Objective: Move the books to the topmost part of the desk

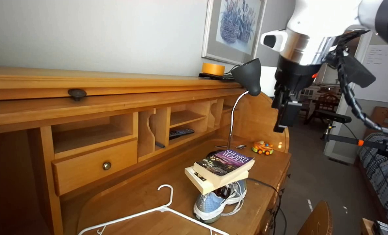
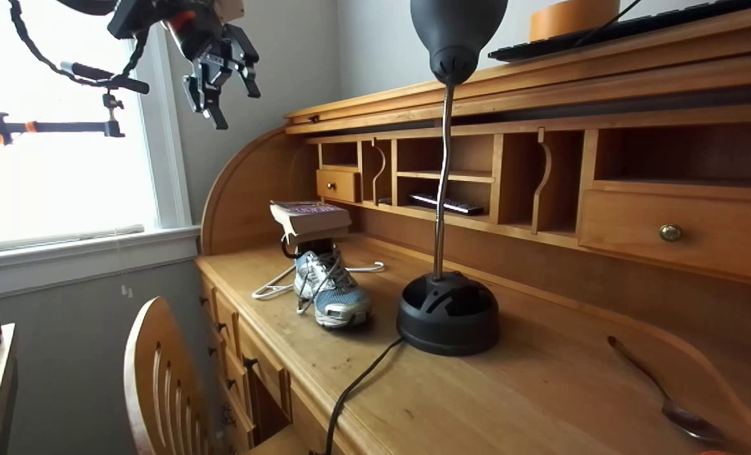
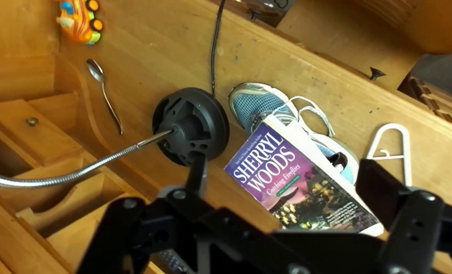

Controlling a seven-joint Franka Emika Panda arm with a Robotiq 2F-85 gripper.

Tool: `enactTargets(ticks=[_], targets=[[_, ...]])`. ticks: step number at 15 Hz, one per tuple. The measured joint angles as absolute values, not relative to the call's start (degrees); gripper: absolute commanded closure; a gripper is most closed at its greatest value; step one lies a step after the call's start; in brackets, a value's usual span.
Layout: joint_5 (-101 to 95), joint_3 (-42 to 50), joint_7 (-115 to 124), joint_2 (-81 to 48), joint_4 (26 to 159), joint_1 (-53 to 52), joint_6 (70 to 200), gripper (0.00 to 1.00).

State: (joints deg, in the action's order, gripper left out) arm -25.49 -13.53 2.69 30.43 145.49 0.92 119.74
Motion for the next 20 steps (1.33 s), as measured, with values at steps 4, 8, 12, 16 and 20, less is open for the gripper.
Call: enactTargets(ticks=[4, 8, 12, 16, 20], targets=[[-37.3, -16.6, 4.6, 22.0, 145.6, 0.2, 125.9, 0.0], [-45.4, -17.0, 8.4, 14.9, 145.2, -1.9, 130.8, 0.0], [-51.6, -16.9, 12.2, 9.9, 144.0, -4.1, 132.7, 0.0], [-58.2, -16.6, 17.5, 5.9, 143.4, -5.8, 134.0, 0.0], [-65.9, -16.0, 24.8, 2.0, 142.9, -7.1, 134.8, 0.0]])
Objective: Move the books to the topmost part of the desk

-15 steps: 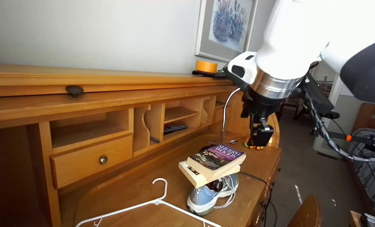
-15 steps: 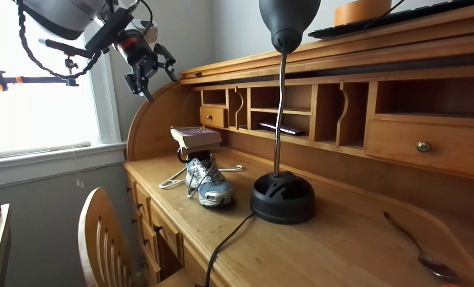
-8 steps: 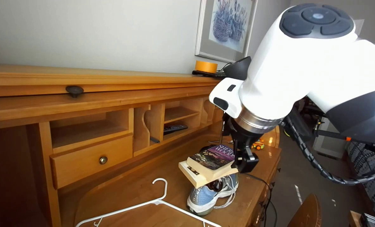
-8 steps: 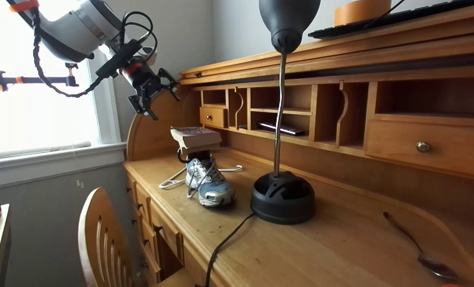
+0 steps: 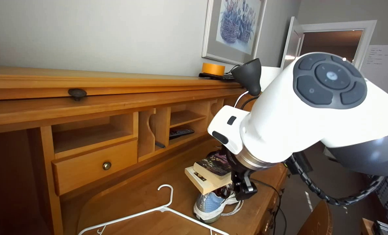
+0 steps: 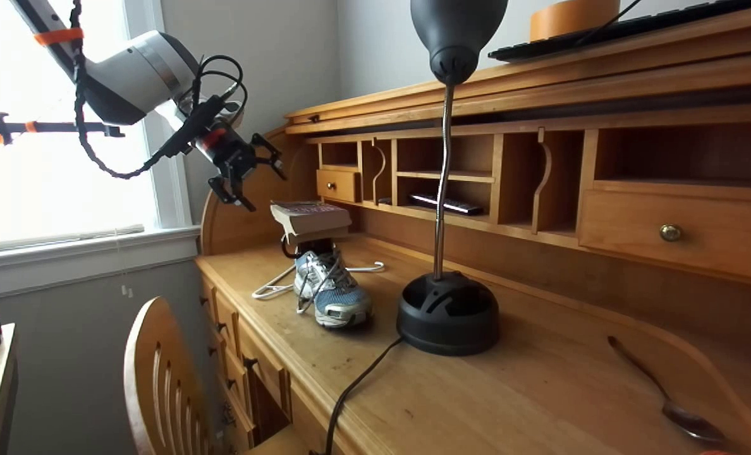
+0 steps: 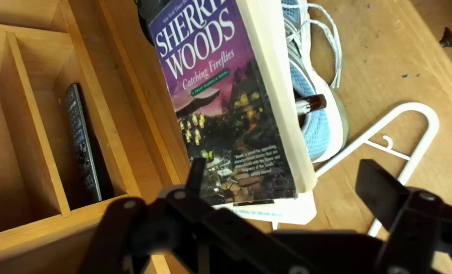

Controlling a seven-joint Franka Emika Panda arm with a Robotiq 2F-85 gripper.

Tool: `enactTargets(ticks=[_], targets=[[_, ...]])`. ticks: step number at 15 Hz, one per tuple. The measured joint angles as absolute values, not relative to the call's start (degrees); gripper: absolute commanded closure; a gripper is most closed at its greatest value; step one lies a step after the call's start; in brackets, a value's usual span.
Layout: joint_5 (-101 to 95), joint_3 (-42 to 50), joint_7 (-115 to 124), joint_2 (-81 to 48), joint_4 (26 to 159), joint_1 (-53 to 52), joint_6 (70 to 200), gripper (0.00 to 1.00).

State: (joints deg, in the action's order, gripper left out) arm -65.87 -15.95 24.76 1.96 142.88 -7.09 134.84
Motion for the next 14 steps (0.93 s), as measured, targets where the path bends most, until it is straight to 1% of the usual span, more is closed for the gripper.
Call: enactTargets(ticks=[4, 14], targets=[[-68.9, -14.7, 28.4, -0.9, 142.0, -7.8, 134.8, 0.0], [-69.1, -13.3, 28.9, -1.4, 141.6, -8.1, 134.8, 0.0]])
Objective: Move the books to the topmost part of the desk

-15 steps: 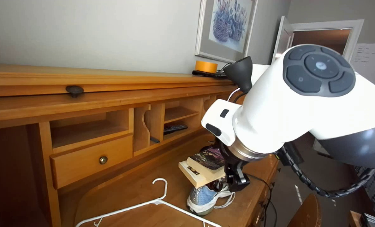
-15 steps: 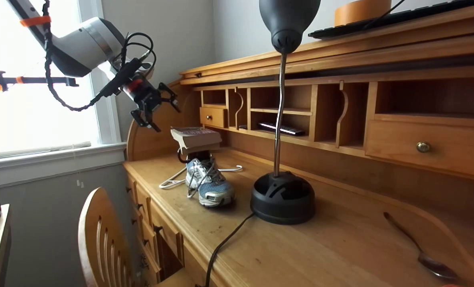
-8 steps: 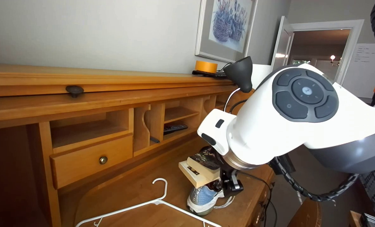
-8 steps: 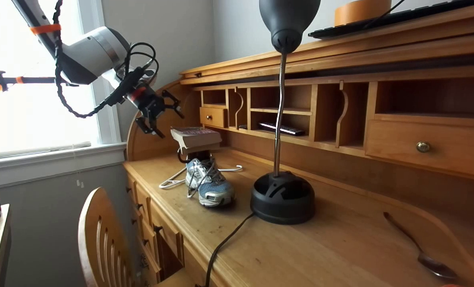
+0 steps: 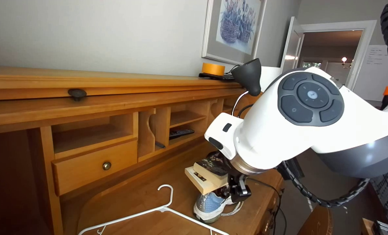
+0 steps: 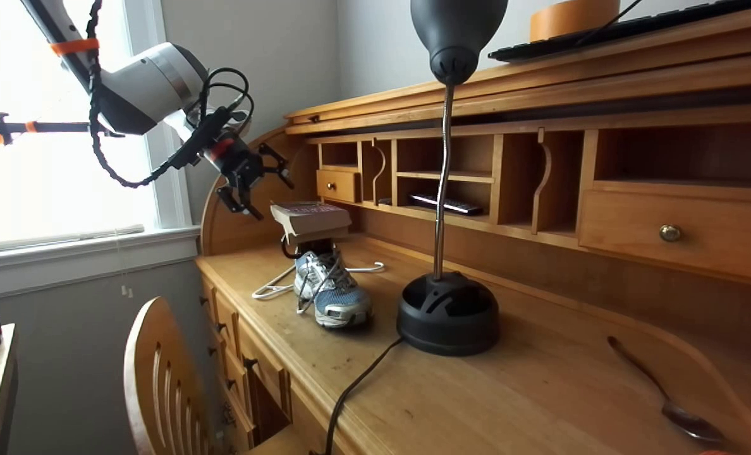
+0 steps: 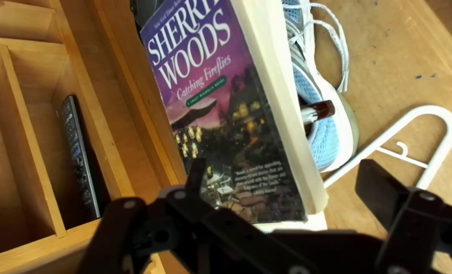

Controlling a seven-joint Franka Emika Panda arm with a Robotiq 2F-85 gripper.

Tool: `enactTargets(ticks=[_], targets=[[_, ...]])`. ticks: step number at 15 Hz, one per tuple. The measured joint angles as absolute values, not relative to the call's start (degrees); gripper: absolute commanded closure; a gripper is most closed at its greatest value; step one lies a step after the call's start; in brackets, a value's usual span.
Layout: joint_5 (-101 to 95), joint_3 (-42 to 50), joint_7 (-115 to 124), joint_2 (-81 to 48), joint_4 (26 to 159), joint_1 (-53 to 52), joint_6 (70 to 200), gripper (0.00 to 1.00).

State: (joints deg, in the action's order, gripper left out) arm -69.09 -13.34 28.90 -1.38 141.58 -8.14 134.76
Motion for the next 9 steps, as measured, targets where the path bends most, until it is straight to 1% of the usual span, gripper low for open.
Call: enactTargets(ticks=[9], targets=[[-81.3, -13.1, 39.8, -5.0, 141.6, -9.7, 134.6, 0.0]])
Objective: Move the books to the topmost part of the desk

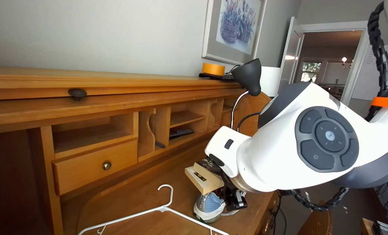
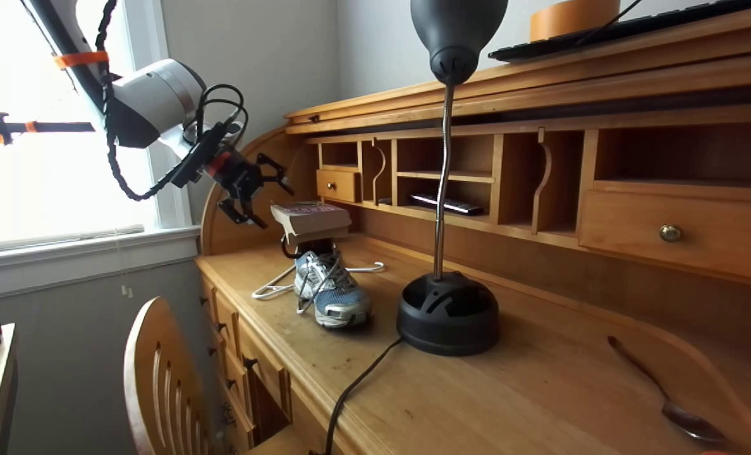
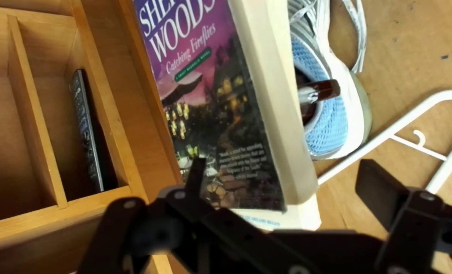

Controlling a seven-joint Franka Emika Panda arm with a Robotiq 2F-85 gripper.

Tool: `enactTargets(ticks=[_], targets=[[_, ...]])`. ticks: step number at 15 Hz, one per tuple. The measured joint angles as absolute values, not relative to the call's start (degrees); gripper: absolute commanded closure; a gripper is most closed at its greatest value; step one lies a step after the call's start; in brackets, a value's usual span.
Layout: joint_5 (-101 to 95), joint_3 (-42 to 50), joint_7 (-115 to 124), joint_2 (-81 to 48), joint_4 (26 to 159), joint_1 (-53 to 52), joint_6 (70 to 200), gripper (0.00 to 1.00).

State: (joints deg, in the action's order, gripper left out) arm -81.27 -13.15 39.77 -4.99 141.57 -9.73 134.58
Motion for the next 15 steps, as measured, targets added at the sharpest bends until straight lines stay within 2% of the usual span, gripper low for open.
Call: enactTargets(ticks=[15], targets=[[-94.6, -13.4, 60.0, -10.5, 140.5, -11.4, 123.5, 0.0]])
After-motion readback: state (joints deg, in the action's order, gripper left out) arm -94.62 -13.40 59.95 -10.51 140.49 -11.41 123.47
